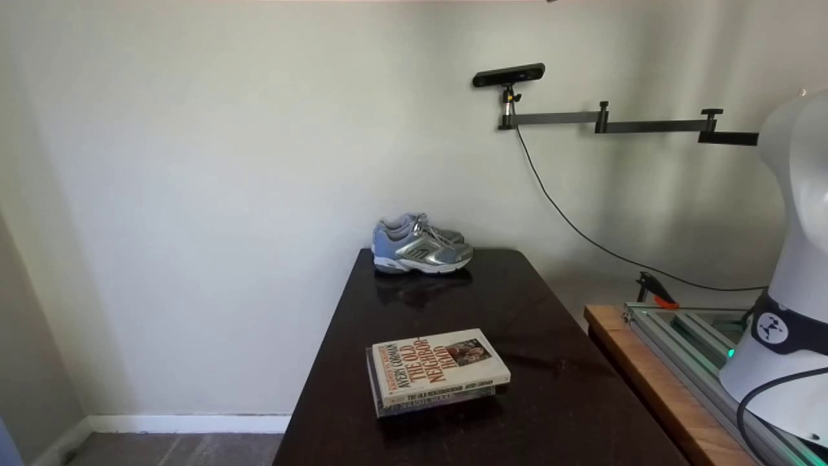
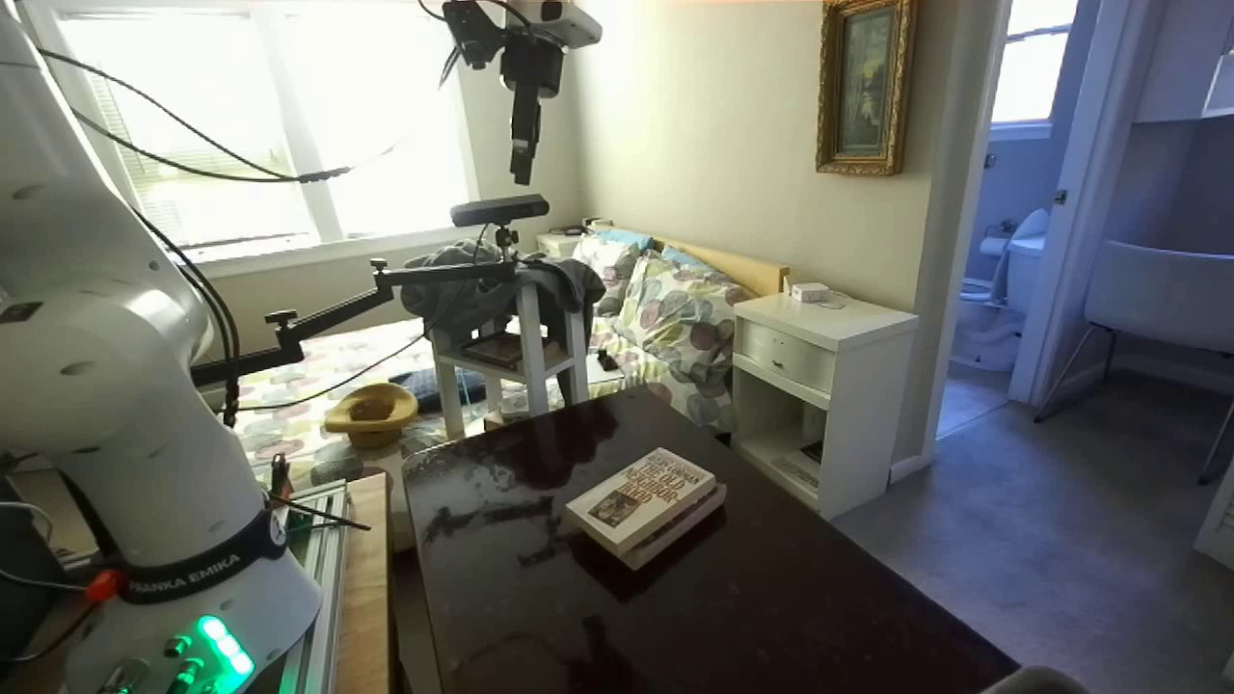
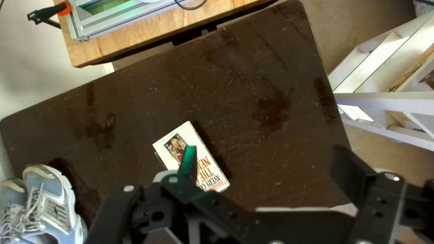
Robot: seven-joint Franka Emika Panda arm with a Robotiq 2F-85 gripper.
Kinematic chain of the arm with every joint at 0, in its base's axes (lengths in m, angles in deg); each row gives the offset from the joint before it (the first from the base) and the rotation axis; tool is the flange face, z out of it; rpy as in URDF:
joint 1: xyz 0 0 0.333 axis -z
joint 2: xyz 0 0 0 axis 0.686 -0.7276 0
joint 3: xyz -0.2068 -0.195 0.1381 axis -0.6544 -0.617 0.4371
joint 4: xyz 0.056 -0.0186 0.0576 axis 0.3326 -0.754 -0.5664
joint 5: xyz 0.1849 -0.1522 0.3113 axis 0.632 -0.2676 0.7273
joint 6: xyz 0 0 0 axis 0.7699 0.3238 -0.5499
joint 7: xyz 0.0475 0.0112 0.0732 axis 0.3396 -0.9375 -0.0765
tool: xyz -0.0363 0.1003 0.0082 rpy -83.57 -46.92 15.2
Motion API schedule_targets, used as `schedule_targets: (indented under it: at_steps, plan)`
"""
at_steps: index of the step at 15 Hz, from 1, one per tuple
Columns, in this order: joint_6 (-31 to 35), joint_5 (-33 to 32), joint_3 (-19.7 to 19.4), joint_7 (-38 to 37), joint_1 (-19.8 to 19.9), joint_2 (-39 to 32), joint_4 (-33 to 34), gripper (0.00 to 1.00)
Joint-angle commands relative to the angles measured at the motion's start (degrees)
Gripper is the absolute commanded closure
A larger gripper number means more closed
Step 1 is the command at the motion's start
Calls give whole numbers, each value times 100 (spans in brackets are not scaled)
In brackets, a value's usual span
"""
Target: Unstack the two books.
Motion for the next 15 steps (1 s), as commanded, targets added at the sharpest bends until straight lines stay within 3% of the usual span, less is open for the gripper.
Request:
schedule_targets:
  at_steps: [1, 12, 13, 15]
  plan:
    - [236, -285, -276, -548, -152, -51, -249, 0]
    - [2144, -1043, -591, 238, -243, 55, -1643, 0]
    - [1779, -940, -570, 28, -262, -121, -1271, 0]
    - [1831, -938, -601, 45, -262, -135, -1346, 0]
